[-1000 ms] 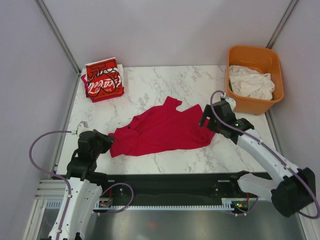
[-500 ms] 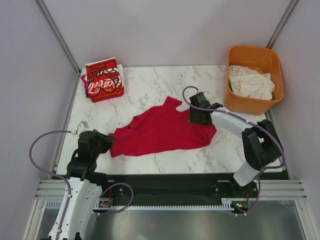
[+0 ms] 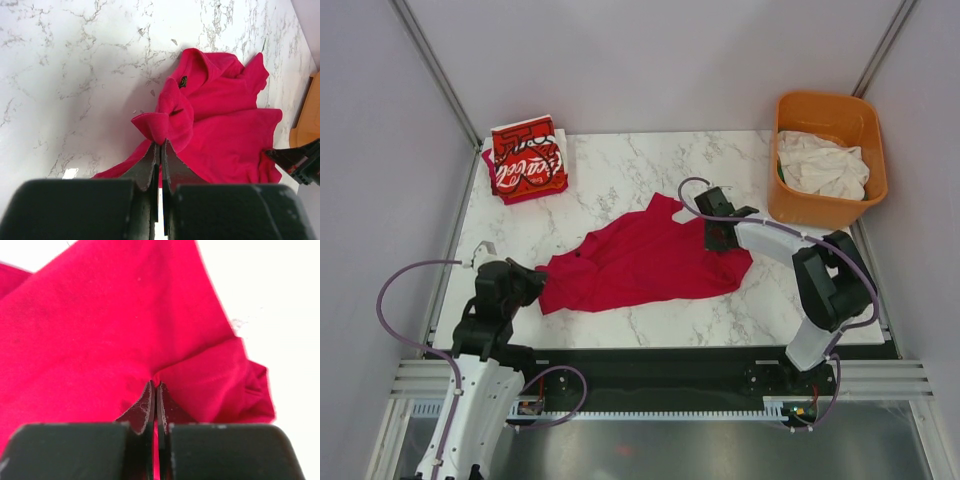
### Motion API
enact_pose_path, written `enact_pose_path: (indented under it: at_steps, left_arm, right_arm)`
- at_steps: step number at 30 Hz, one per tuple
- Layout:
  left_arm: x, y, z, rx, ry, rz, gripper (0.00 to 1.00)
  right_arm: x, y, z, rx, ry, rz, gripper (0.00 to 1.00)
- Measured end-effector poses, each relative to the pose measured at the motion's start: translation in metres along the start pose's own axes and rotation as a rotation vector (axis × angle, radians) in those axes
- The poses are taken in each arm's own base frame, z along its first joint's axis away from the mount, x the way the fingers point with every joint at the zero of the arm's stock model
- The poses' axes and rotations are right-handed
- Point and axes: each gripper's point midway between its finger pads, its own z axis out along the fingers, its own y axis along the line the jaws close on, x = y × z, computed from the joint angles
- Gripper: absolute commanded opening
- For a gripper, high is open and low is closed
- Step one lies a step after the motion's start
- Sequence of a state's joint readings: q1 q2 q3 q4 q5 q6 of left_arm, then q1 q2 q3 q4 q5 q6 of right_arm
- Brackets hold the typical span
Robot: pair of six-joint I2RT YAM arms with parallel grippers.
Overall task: Fold and stack the t-shirts
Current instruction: Flatten the tshirt out
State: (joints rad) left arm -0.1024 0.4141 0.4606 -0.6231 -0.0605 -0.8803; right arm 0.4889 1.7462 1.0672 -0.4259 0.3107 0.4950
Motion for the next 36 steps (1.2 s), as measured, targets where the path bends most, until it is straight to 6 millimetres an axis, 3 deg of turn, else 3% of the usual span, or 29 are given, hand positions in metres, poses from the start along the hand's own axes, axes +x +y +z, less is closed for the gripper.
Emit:
enact_pose_path:
  at_steps: [3, 7, 10, 13, 14, 15, 16, 18, 21, 25, 28, 36]
  left_arm:
    - [-0.008, -0.006, -0.006, 0.008, -0.016, 0.033, 0.02]
    - [-0.044, -0.04, -0.035, 0.076, -0.091, 0.118, 0.02]
    - [-0.091, -0.085, -0.08, 0.186, -0.224, 0.214, 0.02]
    - [-0.136, -0.127, -0.141, 0.296, -0.388, 0.321, 0.02]
    - [-0.151, -0.141, -0.165, 0.336, -0.447, 0.355, 0.02]
    - [-0.165, -0.156, -0.19, 0.381, -0.508, 0.391, 0.02]
    - [-0.174, -0.166, -0.209, 0.417, -0.557, 0.418, 0.02]
    - [-0.187, -0.186, -0.252, 0.502, -0.643, 0.483, 0.02]
    - [-0.195, -0.197, -0.288, 0.561, -0.723, 0.55, 0.02]
    - [-0.198, -0.203, -0.312, 0.597, -0.775, 0.62, 0.02]
    - [-0.197, -0.209, -0.328, 0.636, -0.797, 0.662, 0.02]
    - [-0.198, -0.221, -0.365, 0.721, -0.874, 0.727, 0.02]
  right_arm:
    - [-0.012, -0.005, -0.019, 0.004, -0.037, -0.002, 0.0]
    - [-0.063, -0.008, -0.081, -0.034, -0.183, 0.036, 0.0]
    - [-0.117, -0.014, -0.159, -0.105, -0.384, 0.112, 0.0]
    - [-0.157, -0.037, -0.26, -0.183, -0.626, 0.213, 0.0]
    - [-0.163, -0.047, -0.287, -0.201, -0.688, 0.243, 0.0]
    - [-0.167, -0.066, -0.333, -0.234, -0.796, 0.3, 0.0]
    - [-0.167, -0.072, -0.345, -0.24, -0.823, 0.315, 0.0]
    - [-0.16, -0.103, -0.393, -0.256, -0.942, 0.391, 0.0]
    - [-0.136, -0.152, -0.444, -0.246, -1.08, 0.504, 0.0]
    - [-0.103, -0.198, -0.475, -0.213, -1.181, 0.615, 0.0]
    - [-0.087, -0.216, -0.483, -0.202, -1.216, 0.654, 0.0]
    - [-0.073, -0.222, -0.478, -0.212, -1.243, 0.667, 0.0]
